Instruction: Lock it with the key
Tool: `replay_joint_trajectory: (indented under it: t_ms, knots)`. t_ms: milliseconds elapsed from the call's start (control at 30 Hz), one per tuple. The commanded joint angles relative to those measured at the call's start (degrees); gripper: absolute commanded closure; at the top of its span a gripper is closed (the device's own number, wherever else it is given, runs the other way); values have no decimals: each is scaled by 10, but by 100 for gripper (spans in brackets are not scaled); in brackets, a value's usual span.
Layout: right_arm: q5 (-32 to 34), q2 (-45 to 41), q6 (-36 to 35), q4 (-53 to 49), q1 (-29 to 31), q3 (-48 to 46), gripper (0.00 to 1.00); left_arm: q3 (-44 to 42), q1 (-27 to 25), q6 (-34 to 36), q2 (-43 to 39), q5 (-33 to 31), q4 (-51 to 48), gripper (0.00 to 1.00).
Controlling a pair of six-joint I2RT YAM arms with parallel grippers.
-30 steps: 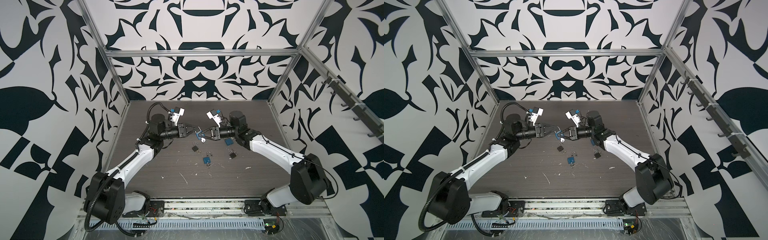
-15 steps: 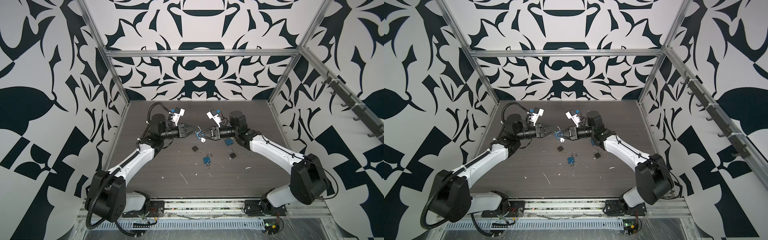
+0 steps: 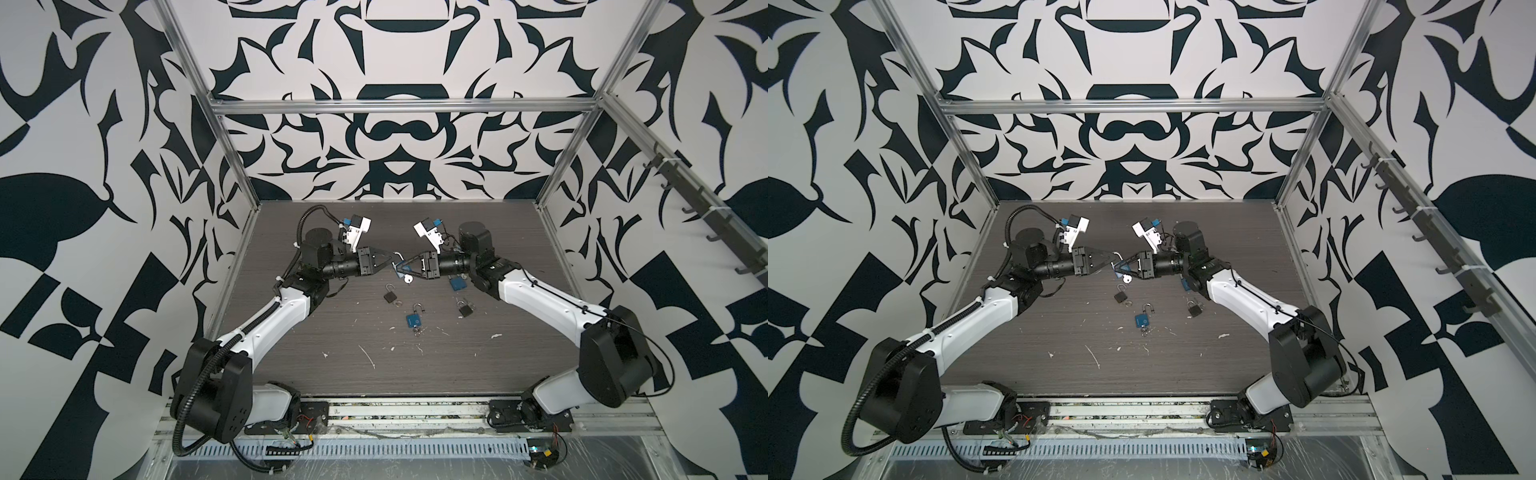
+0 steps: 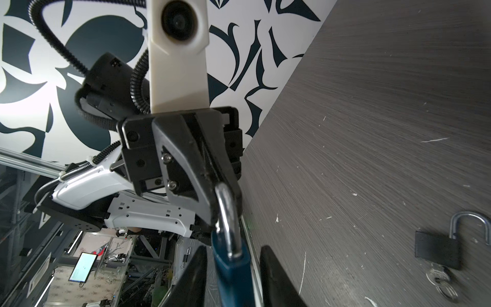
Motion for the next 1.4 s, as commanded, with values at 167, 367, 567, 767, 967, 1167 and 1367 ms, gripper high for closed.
replay_joint_trajectory:
  t_ms: [167,367,567,767,967,1167,1367]
  knots:
    - [4,-18,29,62,-16,-33,60,-24,36,-21,-44,-60,13,100]
    - [-1,-26,39,77,-16,-48,63,-20,43,-34,-45,-65,25,100]
    - [-4,-20,57,104,-15,-43,63,-18,43,-35,-44,-61,25,100]
    - [-10,-7,68,123,-6,-30,63,-18,43,-38,-43,-61,28,100]
    - [-8,3,68,126,1,-23,64,-17,43,-39,-41,-60,29,100]
    - [-4,8,68,126,3,-17,66,-18,43,-43,-38,-54,34,100]
    - [1,15,67,125,3,-10,70,-19,43,-45,-37,-51,38,100]
